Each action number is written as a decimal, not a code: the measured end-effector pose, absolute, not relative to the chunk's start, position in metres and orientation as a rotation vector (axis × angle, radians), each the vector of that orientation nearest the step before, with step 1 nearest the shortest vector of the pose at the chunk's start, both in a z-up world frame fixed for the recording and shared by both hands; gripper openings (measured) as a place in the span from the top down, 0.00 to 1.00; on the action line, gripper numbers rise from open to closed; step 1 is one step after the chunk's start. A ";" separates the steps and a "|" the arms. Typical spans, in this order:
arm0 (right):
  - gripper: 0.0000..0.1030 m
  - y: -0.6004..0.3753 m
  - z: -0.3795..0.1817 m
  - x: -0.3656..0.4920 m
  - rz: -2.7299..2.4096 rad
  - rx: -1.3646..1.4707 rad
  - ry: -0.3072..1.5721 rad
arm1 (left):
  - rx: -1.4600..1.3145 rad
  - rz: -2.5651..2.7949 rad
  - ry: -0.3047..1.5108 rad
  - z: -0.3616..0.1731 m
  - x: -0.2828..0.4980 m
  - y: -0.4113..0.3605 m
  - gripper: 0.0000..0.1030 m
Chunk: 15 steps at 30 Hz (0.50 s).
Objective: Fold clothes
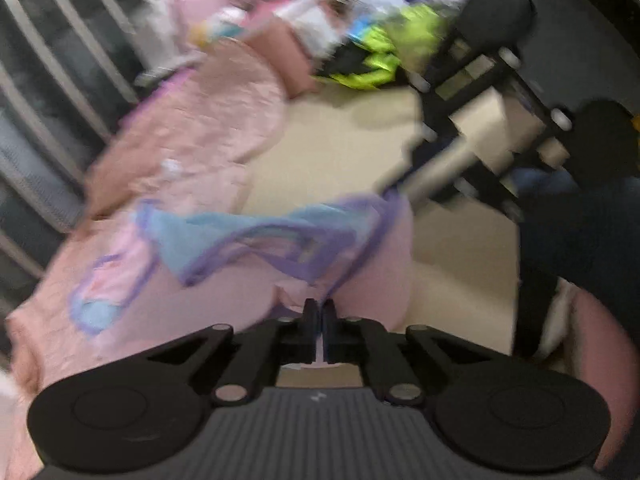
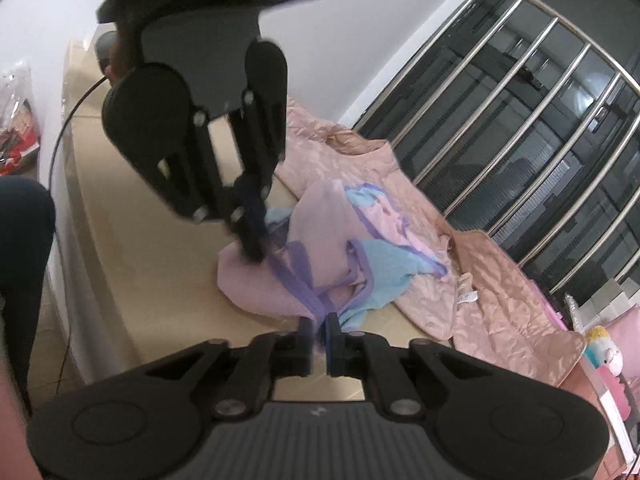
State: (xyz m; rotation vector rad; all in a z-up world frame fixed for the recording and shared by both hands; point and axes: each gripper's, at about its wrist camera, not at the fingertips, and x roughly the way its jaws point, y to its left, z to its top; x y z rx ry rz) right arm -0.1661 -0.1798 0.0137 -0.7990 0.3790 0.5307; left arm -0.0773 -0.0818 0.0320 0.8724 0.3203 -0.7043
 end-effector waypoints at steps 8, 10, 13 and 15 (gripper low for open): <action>0.68 -0.180 0.029 -0.170 0.670 -0.699 0.390 | 0.756 -0.393 0.093 0.026 -0.131 -0.078 0.98; 0.68 -0.181 0.035 -0.163 0.689 -0.657 0.391 | 0.723 -0.360 0.083 0.025 -0.139 -0.078 0.98; 0.68 -0.177 0.039 -0.151 0.727 -0.648 0.401 | 0.696 -0.346 0.098 0.021 -0.145 -0.075 0.98; 0.68 -0.172 0.041 -0.143 0.729 -0.706 0.397 | 0.710 -0.339 0.090 0.021 -0.150 -0.075 0.98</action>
